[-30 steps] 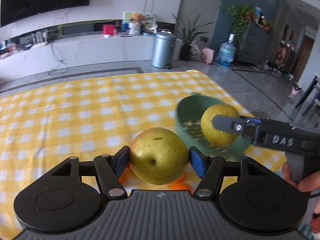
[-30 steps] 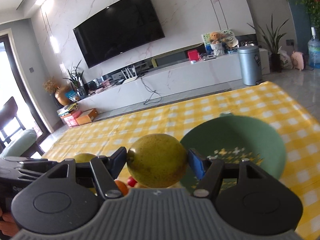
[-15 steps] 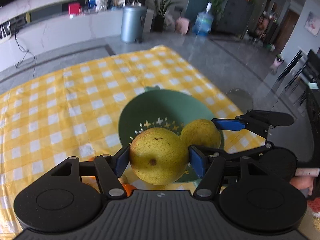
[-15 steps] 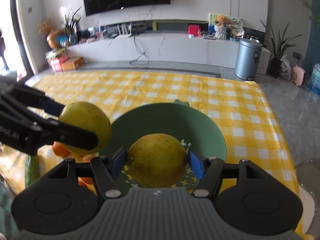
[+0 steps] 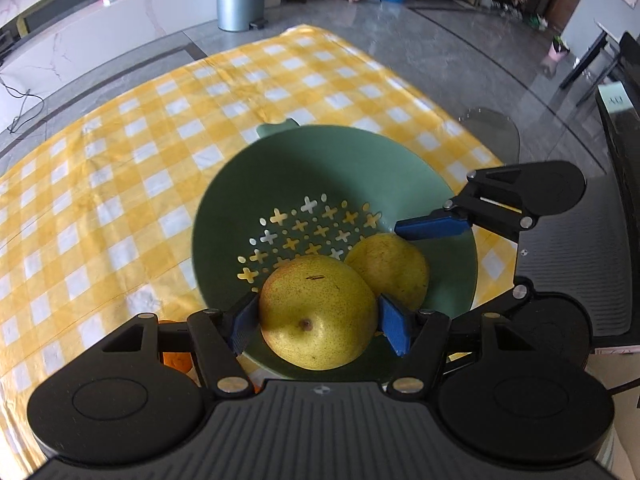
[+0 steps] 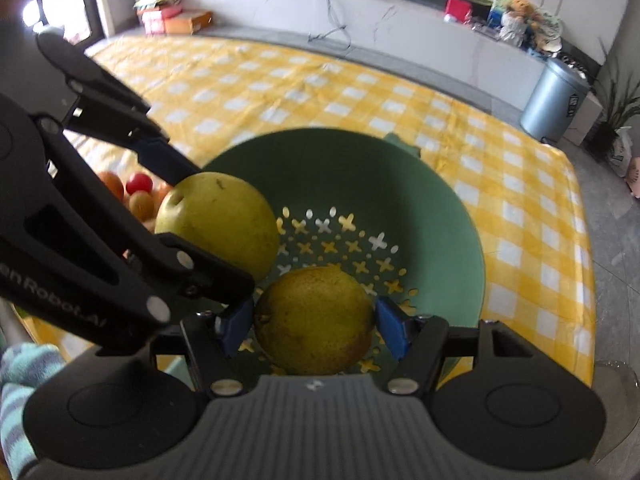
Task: Organize fruits
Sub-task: 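Carry both pears over the green colander and open both tools to drop them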
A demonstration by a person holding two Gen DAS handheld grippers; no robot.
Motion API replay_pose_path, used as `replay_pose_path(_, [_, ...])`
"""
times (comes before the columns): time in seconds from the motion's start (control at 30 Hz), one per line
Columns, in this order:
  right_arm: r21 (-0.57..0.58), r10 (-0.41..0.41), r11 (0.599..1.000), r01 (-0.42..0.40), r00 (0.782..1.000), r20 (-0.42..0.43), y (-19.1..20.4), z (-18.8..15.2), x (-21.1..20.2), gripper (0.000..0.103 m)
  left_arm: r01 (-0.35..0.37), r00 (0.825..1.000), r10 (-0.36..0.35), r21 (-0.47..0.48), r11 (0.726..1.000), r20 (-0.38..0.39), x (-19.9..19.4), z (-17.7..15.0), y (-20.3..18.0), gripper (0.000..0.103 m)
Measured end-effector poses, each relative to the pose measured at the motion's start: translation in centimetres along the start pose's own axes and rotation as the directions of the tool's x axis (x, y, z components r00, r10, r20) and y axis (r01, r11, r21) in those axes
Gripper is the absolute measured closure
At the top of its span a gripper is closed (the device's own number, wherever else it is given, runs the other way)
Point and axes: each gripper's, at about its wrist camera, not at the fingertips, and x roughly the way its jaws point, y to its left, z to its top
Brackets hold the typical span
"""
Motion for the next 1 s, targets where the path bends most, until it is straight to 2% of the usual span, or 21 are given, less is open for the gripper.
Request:
replay_pose_path(0.27, [-0.042,0.015,0.999,-0.018,0.997,-0.069,0.3,0.0,1.2,0.04,-0.014,0.997,0.015,0.017,1.0,-0.081,1.7,0.3,0.1,0.029])
replay_pose_path(0.67, [-0.076,0.008,0.997,-0.016,0.995,-0.099,0.7,0.2,0.9,0.04,-0.025,0.994,0.027,0.016,1.0,-0.101,2.7,0.3,0.1,0.029])
replay_pose_path(1.0, [-0.05,0.006,0.999,-0.012,0.994,-0.111,0.5,0.0,0.5,0.039,-0.041,0.991,0.039,-0.013,0.999,-0.125,3.4,0.3,0.2,0.028])
